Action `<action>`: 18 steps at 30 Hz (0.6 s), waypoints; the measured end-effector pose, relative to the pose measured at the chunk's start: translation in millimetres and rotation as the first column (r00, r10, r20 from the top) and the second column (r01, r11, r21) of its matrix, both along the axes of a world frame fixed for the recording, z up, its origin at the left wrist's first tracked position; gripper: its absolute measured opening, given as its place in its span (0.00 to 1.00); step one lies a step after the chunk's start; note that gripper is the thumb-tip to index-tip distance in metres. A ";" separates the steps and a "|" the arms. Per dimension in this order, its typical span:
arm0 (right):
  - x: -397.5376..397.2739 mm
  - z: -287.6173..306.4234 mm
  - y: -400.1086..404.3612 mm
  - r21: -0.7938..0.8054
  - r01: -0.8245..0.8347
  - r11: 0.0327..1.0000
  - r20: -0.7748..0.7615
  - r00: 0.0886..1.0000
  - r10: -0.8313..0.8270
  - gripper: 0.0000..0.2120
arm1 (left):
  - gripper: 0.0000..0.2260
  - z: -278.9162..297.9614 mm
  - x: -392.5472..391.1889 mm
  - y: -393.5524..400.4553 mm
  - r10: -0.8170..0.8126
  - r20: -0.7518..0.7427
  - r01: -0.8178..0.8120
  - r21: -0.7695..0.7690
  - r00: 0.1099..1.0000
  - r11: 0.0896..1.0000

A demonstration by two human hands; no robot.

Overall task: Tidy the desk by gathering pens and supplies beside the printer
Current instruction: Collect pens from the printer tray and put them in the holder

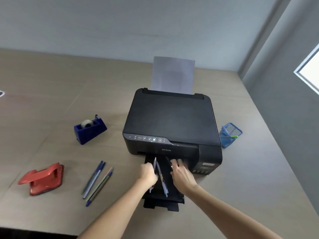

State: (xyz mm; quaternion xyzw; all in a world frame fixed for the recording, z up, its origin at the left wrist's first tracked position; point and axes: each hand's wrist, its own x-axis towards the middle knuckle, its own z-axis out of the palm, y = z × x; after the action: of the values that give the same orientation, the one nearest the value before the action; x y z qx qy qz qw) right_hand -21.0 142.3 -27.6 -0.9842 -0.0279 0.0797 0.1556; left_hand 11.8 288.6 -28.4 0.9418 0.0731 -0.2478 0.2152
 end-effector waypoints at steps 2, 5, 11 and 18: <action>-2.4 -2.3 5.0 -0.079 0.057 0.995 -0.059 0.996 -0.062 0.24 | 0.15 -5.2 -2.0 2.0 -0.074 0.003 0.073 0.135 0.997 0.988; -5.8 -6.2 3.7 -0.117 0.093 0.989 -0.085 0.991 -0.103 0.25 | 0.15 -8.1 -8.2 11.4 -0.164 0.080 0.133 0.303 0.983 0.944; -17.2 -6.7 -21.0 0.044 0.192 0.980 -0.192 0.965 -0.180 0.28 | 0.14 -4.8 -16.7 24.3 -0.449 0.292 0.471 -0.003 0.844 0.882; -36.8 45.9 -83.8 0.172 0.044 0.984 -0.138 0.990 -0.020 0.19 | 0.13 -15.2 -12.3 20.0 -0.753 0.281 0.710 0.254 0.595 0.657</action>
State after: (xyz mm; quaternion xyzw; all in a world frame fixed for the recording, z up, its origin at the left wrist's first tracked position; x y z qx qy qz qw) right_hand -57.9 58.5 18.3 -0.9594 -0.0080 0.1413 0.2442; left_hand -0.5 308.5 -43.6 0.9275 -0.3466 -0.1314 0.0493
